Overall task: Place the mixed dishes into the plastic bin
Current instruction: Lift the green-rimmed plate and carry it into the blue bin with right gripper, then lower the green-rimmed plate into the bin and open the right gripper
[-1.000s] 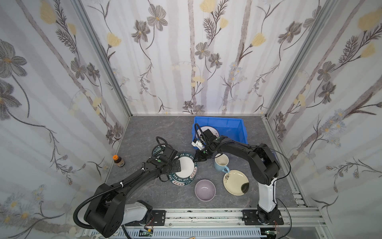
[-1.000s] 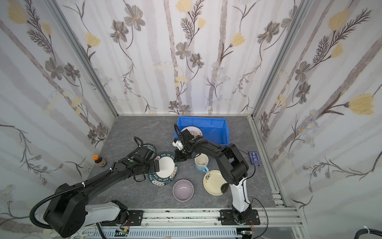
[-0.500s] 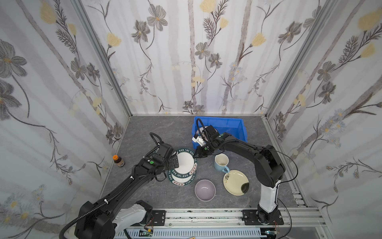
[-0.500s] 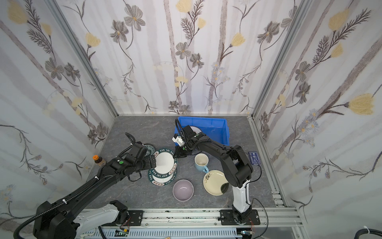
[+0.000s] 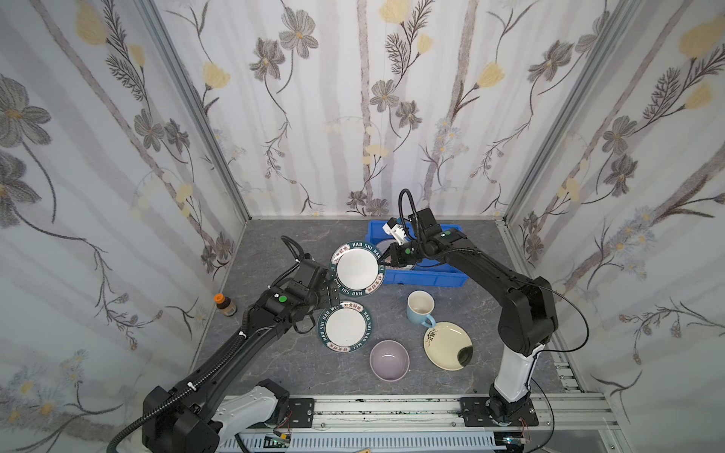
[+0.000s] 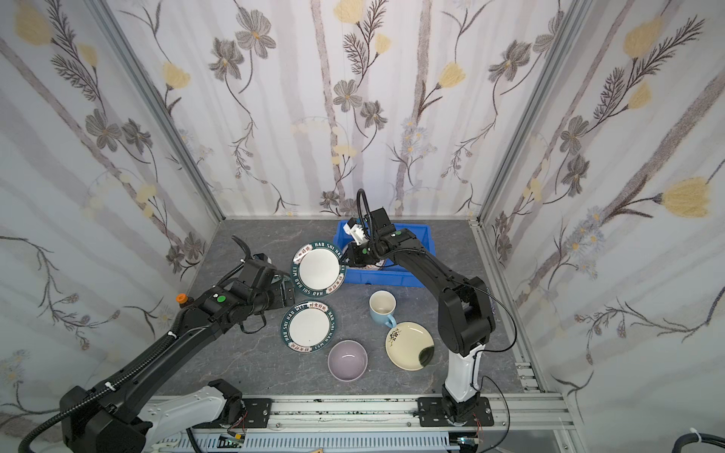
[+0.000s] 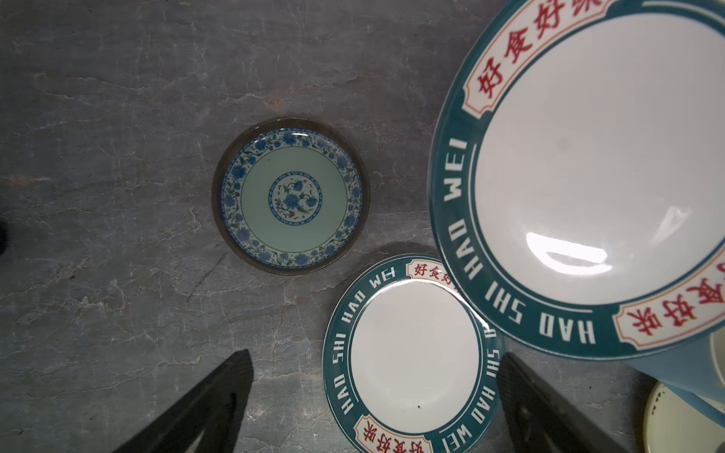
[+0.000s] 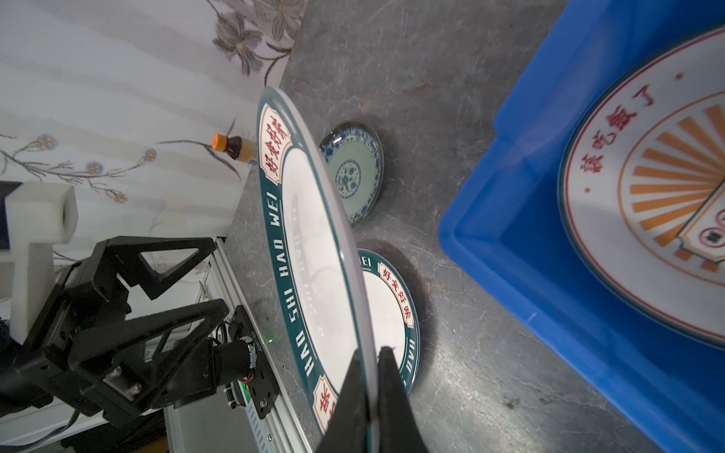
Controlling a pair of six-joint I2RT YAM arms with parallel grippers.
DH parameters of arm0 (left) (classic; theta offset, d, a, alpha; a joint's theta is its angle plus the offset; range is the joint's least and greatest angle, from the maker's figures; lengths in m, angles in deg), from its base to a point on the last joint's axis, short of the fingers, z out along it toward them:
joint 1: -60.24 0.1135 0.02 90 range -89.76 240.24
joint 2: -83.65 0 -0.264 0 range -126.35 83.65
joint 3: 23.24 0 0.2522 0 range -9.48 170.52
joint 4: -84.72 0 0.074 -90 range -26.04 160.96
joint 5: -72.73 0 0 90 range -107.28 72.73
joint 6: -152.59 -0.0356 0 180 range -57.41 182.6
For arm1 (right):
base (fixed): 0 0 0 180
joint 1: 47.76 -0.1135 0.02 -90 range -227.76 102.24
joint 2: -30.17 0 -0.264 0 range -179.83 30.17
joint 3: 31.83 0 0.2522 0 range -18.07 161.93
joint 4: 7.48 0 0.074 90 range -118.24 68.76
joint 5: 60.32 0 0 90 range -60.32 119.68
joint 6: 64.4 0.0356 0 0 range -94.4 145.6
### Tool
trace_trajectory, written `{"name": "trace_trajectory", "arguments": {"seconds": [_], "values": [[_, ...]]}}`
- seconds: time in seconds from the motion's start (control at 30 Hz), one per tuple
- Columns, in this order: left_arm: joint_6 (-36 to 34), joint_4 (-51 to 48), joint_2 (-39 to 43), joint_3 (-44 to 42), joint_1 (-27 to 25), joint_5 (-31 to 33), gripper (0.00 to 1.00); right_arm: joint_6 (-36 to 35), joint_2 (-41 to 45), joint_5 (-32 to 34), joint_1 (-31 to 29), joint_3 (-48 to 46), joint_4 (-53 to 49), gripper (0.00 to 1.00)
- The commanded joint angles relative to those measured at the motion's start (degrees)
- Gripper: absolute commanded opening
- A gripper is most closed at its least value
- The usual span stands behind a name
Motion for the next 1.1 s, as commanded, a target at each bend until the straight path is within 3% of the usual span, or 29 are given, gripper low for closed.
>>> {"name": "trace_trajectory", "arguments": {"seconds": [0.0, 0.23, 0.4, 0.67, 1.07], "values": [[-2.34, 0.29, -1.54, 2.92, 0.0, 1.4, 1.0, -1.45, -0.32, -0.37, 2.58, 4.4, -0.81, 0.07], [-3.59, 3.32, -8.16, 10.17, 0.0, -1.21, 1.0, -1.15, -4.22, -1.69, 10.19, 11.33, -1.58, 0.07], [-4.95, 4.19, -17.75, 18.67, -0.08, -4.93, 1.0, -0.25, -7.33, -1.89, 14.62, 11.99, -0.38, 0.07], [-6.71, 3.78, -27.62, 28.71, -0.7, -7.16, 1.0, -0.47, -13.52, 2.56, 18.26, 14.93, -0.73, 0.07], [-8.21, 2.33, -31.91, 29.68, -0.65, -7.07, 1.0, -1.3, -20.45, 2.7, 20.34, 15.98, -1.32, 0.07]]}}
